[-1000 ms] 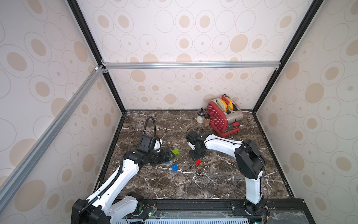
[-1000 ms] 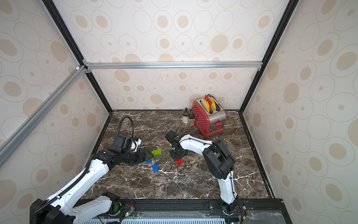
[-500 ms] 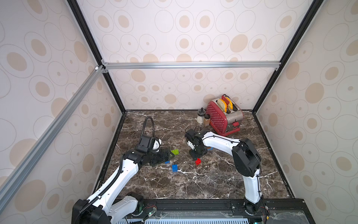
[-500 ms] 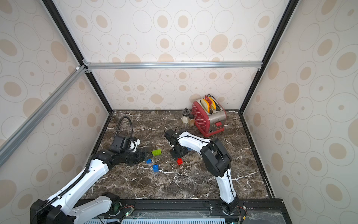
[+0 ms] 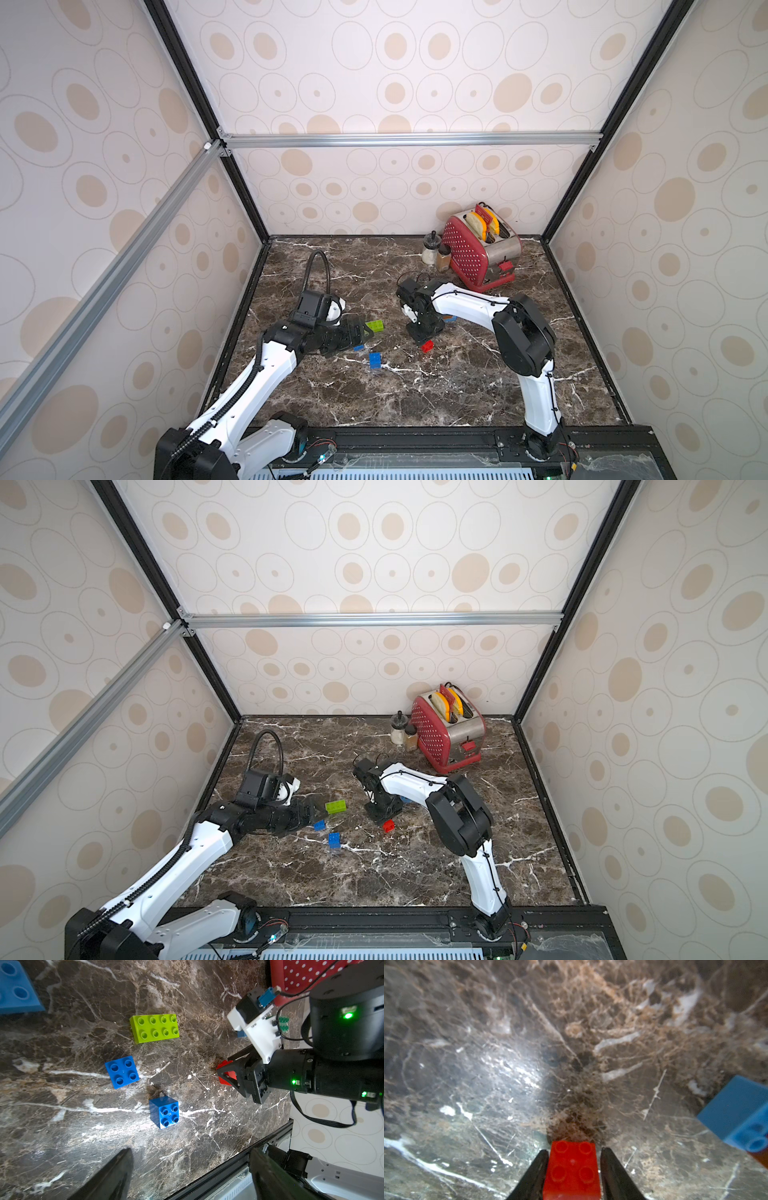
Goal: Assemble the letter f with lego
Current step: Pick up the lego brick from the center of the board, then place the lego brick at the center of the board.
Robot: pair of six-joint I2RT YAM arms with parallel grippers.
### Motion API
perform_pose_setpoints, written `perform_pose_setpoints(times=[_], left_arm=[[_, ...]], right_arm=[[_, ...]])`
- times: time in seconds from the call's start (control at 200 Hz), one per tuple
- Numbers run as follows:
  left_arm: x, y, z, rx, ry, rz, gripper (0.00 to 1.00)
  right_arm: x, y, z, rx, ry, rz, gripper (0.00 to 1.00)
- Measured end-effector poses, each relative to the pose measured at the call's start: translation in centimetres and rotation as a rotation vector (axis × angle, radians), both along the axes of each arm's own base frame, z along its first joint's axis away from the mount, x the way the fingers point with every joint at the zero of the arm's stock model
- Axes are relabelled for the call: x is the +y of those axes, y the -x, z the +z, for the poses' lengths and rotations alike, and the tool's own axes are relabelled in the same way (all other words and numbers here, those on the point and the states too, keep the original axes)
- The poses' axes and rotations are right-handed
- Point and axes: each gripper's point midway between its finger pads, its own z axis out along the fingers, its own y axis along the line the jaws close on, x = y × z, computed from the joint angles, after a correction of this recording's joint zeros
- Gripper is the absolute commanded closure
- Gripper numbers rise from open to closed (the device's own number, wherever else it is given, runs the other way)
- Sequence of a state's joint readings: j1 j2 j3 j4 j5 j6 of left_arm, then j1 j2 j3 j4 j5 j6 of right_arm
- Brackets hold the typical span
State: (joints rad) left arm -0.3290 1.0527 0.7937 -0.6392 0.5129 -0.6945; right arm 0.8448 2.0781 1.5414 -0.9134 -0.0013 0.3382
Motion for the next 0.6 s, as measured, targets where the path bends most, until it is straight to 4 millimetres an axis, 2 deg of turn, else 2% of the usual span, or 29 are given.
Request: perform_pose_setpoints(times=[0.18,0.371,0.486,0.601], left_arm=[[-0.1,-0.3,0.2,-0.014,0.008,0.002,0.11],[-0.1,-0.4,0.1,-0.014,0.01,0.001,0.11],[-0.1,-0.5,-0.4,0.004,0.003,0.002,0.11],[-0.1,-0.5,-0.7,0.015,-0.001,0.003,0.11]], right_arm=[[-0.6,0.3,0.7,-0.042,-0.028,-0.001,0.61],[-1.2,0.8,4.6,-0.192,-0.154,0.005,0.62],[-0.1,1.0,6.3,-0.3,-0.254,0.027,0.62],[1.6,1.6,6.4,-0.378,-0.335,0.057,0.61]])
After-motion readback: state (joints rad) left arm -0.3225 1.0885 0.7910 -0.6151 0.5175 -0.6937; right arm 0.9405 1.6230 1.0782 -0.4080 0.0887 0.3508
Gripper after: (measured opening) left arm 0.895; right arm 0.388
